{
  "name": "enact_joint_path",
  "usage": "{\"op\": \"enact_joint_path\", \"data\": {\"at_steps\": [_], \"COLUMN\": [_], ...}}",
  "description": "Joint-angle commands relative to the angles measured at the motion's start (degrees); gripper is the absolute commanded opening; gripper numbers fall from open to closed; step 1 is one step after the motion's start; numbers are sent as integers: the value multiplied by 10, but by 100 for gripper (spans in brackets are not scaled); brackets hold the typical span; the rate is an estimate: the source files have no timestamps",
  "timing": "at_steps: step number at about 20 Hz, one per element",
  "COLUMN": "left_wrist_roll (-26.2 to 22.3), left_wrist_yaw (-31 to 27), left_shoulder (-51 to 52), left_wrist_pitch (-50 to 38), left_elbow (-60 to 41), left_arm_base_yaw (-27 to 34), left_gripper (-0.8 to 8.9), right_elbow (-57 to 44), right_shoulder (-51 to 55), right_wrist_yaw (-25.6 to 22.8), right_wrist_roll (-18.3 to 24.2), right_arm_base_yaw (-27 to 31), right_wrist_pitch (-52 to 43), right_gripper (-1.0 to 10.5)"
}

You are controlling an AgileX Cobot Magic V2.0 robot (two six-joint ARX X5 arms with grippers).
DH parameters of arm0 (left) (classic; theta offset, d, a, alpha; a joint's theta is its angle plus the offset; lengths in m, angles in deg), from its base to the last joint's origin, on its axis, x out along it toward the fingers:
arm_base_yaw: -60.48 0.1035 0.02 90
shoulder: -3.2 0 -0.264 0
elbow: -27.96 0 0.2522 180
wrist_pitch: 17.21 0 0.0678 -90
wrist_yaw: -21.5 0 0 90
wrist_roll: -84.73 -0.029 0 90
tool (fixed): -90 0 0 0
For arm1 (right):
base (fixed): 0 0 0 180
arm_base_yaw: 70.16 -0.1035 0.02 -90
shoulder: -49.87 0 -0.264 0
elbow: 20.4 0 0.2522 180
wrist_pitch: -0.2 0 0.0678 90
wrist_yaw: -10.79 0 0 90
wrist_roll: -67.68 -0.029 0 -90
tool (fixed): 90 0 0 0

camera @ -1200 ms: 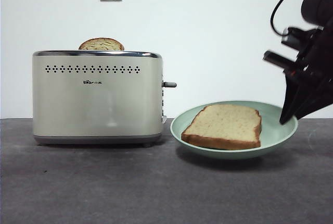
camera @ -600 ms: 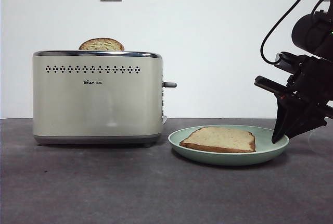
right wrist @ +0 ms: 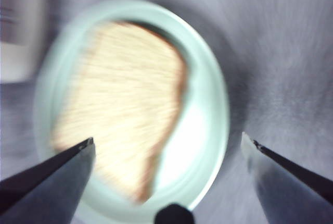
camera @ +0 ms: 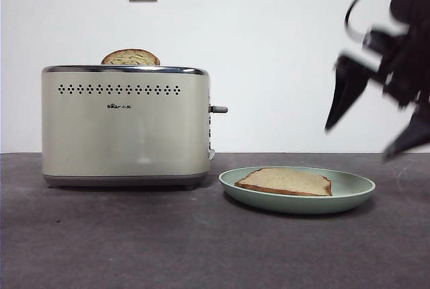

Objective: Take the bread from the toaster,put the bread on the plate,put the plate on the table

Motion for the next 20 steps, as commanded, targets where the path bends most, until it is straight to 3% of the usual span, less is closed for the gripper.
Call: {"op": "enact_joint_path", "data": {"at_steps": [1, 6, 10, 13, 20], "left_wrist_roll": [-12, -25, -25, -27, -27], "left_wrist_yaw": [-1, -1, -1, -1, -1], "left_shoulder": [0, 0, 0, 0, 0], "left_wrist_pitch": [1, 2, 11, 26, 31], "left_elbow": [0, 0, 0, 0, 0], "left_arm_base_yaw": [-2, -2, -2, -2, -2], "left_gripper": [-9, -9, -9, -9, -8], "right_elbow": [2, 2, 2, 2, 2], "right_shoulder": [72, 240, 320, 350, 353], "right_wrist_yaw": [4, 4, 3, 3, 2], "right_wrist_roll": [28, 93, 100, 109, 112], "right_arm_base_yaw": [-5, -73, -135, -159, -165], "right_wrist_pitch": [64, 272, 345, 367, 381], "right_gripper": [472, 451, 266, -20, -10]}}
